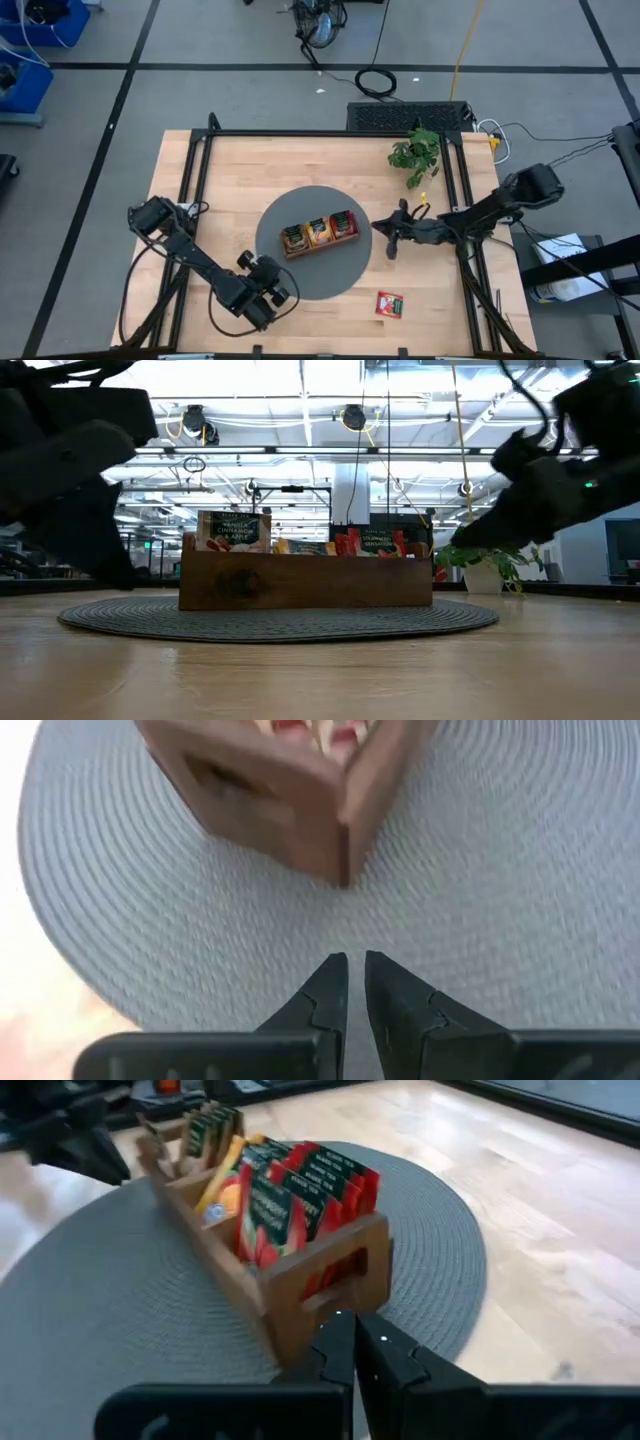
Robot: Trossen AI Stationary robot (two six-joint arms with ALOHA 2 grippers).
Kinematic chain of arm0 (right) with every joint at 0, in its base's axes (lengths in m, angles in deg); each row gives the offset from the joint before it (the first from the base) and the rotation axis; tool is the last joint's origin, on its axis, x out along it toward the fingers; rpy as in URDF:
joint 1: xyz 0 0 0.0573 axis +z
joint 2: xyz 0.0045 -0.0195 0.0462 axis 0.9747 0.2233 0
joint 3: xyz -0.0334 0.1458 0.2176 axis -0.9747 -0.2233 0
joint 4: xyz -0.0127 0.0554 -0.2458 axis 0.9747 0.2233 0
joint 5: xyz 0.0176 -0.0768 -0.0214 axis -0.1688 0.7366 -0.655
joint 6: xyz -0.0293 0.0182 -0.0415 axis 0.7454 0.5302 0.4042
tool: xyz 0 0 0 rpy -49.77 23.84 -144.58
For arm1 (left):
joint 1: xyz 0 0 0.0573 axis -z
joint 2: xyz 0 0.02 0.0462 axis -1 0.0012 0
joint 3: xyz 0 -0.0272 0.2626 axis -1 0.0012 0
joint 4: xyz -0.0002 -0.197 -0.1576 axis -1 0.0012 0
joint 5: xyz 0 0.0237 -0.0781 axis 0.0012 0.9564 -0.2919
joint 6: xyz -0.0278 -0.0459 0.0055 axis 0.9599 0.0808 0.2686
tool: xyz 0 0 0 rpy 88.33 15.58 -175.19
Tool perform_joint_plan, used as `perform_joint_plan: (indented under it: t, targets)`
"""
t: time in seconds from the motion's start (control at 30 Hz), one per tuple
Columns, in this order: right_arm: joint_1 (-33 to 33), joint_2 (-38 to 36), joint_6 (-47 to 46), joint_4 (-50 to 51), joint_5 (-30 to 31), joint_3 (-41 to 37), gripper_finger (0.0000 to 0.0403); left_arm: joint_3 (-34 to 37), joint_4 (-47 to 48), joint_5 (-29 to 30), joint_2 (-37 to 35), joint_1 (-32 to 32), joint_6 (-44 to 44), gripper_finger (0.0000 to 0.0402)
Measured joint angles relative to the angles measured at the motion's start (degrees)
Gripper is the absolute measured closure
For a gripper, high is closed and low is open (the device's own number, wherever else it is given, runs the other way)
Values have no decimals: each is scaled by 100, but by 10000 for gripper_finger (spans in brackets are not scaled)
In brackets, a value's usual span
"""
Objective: Pick & Place Tea
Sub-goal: Adjust the wooden organizer
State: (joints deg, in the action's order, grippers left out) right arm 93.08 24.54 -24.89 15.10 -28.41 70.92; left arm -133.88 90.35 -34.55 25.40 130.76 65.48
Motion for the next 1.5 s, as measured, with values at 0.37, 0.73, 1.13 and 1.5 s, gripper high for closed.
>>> perform_joint_plan:
  t: [0.37,0.73,1.13,1.5]
  targets:
    - [-510,1179,298,99,-225,923,402,2,115,300,0,-312,-125,355]
    - [-469,1651,-103,-396,-1112,970,402,4,138,312,0,-645,-499,355]
    - [-11,1649,-351,-430,-1133,972,402,11,192,173,0,-1004,-977,355]
    - [-11,1635,-354,-478,-1177,1002,403,-4,800,32,-275,-880,-924,355]
